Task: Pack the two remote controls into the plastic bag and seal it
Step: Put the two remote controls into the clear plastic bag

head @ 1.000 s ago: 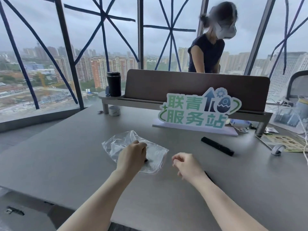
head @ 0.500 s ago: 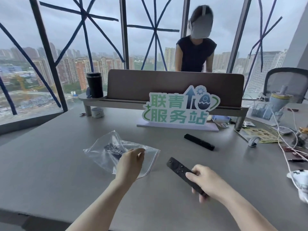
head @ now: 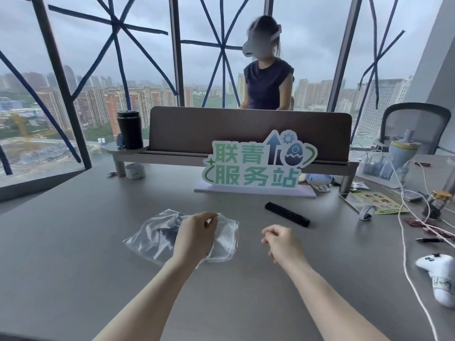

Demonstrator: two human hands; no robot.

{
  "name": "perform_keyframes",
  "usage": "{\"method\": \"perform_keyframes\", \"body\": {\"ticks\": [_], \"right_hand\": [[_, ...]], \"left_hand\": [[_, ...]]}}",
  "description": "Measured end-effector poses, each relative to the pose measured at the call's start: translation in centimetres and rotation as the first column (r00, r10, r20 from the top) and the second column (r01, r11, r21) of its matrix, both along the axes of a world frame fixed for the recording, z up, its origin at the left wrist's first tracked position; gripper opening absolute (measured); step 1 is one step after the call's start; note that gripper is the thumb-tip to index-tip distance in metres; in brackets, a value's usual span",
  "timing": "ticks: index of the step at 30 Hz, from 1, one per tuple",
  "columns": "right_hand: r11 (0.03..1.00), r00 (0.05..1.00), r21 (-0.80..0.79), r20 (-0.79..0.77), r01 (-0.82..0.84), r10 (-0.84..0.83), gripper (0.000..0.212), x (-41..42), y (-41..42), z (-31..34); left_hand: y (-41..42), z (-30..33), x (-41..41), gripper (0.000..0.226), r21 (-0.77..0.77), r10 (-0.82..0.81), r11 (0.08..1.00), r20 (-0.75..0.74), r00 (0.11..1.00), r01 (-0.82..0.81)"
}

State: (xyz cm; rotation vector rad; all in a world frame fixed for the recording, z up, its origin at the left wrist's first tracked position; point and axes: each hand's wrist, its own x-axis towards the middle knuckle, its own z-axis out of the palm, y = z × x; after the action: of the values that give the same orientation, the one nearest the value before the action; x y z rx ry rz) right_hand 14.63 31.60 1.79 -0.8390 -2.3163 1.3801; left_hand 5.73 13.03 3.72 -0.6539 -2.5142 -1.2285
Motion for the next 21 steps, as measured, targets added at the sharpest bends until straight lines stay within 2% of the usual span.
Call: {"method": "perform_keyframes", "body": {"ticks": [3, 5, 8, 11, 15, 16, 18, 19, 21], "right_hand": [[0.959, 0.981, 0.26, 0.119, 0.117, -0.152, 0.04, -0.5, 5.7, -1.0], [0.923, 0.963, 0.379, 0.216, 0.071, -0.163, 0.049, -1.6, 8.7, -1.6], [0.89, 0.938, 0.454, 0.321, -0.03, -0.132, 0.054, -4.0, 11.9, -3.0], [0.871, 0.918, 0.49, 0.361, -0.037, -0.165, 0.055, -5.8, 13.9, -4.6], [0.741, 0.903, 0.671, 0.34, -0.039, -0.261, 0.039, -6.2, 13.6, -4.9], [0.753, 0.907, 0.657, 0.34, -0.039, -0.249, 0.035, -6.2, 13.3, -4.7], [0.857, 0.926, 0.514, 0.34, -0.039, -0.162, 0.028, -5.7, 12.4, -4.4], [0.919, 0.945, 0.391, 0.314, -0.045, -0.087, 0.024, -5.3, 11.9, -4.1], [0.996, 0.987, 0.073, 0.155, -0.06, 0.048, 0.016, -3.5, 10.2, -2.6]], "left_hand": [[-0.8, -1.1, 0.0, 0.021, -0.078, 0.021, 0.997, 0.045, 0.999, -0.018], [-1.4, -1.8, -0.3, 0.022, -0.124, 0.008, 0.992, 0.057, 0.998, -0.001], [-2.6, -2.3, -0.6, 0.016, -0.214, -0.035, 0.976, 0.074, 0.997, 0.05], [-4.0, -2.6, -1.0, 0.018, -0.228, -0.023, 0.973, 0.112, 0.993, 0.048], [-5.0, -2.7, -1.6, 0.018, -0.217, 0.061, 0.975, 0.115, 0.992, -0.035], [-4.9, -2.7, -1.6, 0.017, -0.207, 0.077, 0.977, 0.117, 0.99, -0.052], [-4.8, -2.6, -1.5, 0.016, -0.182, 0.108, 0.98, 0.108, 0.988, -0.087], [-4.7, -2.6, -1.4, 0.016, -0.167, 0.119, 0.981, 0.104, 0.987, -0.101], [-4.6, -2.6, -1.0, 0.015, -0.125, 0.131, 0.985, 0.107, 0.986, -0.118]]}}
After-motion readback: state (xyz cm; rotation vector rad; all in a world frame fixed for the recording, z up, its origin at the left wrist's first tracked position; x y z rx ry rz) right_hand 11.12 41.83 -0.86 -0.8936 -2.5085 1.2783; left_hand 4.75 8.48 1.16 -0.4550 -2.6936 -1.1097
